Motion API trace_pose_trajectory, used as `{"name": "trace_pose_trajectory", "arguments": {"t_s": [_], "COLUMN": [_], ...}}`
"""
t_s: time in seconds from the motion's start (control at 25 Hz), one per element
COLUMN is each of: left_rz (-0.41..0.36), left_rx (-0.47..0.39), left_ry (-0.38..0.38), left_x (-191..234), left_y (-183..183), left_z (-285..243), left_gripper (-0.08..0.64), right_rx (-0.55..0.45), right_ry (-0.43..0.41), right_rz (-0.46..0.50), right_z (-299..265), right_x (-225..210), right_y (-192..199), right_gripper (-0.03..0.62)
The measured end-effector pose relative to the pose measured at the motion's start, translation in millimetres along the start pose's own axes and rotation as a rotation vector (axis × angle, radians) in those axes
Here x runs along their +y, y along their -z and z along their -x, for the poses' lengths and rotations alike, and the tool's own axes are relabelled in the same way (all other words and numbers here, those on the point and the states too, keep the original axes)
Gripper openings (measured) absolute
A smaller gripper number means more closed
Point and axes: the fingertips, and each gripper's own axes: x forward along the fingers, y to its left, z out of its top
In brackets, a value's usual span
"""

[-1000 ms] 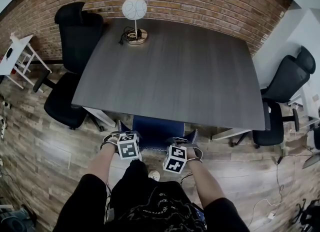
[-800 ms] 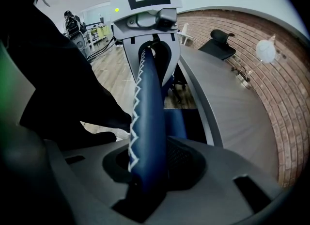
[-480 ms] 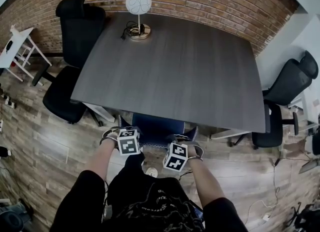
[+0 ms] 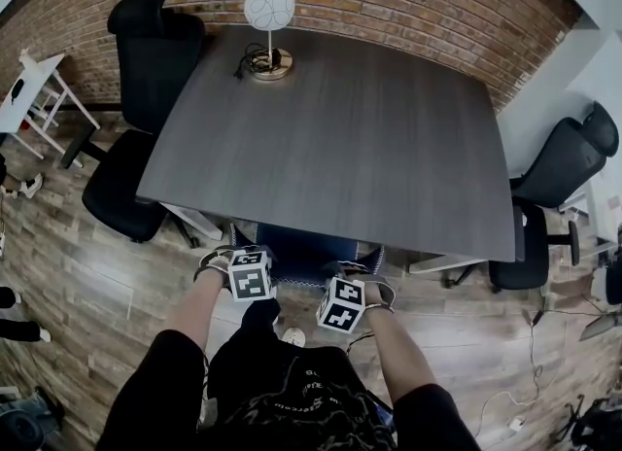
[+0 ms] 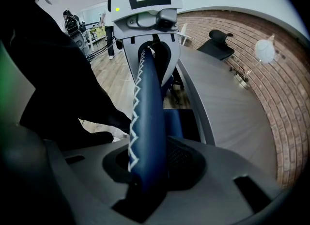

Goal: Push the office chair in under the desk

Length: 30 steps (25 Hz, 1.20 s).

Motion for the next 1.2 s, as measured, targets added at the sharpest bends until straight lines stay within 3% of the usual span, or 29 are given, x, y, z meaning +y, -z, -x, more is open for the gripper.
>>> {"name": "trace_pose_trajectory", "arguments": {"t_s": [1.2], "left_rz": [-0.002], "left_rx": [-0.003], "left_ry": [0.007], "left_x": [28.1], "left_y": [-3.6], "left_z": [2.2], "left_gripper": [0.143], "right_rx": [-0.004], "right_ry": [0.000], "right_rz": [0.003], "right_z": [-5.0], "right_x": [-27.2], "right_y": [-2.2], "right_gripper": [0.109]}}
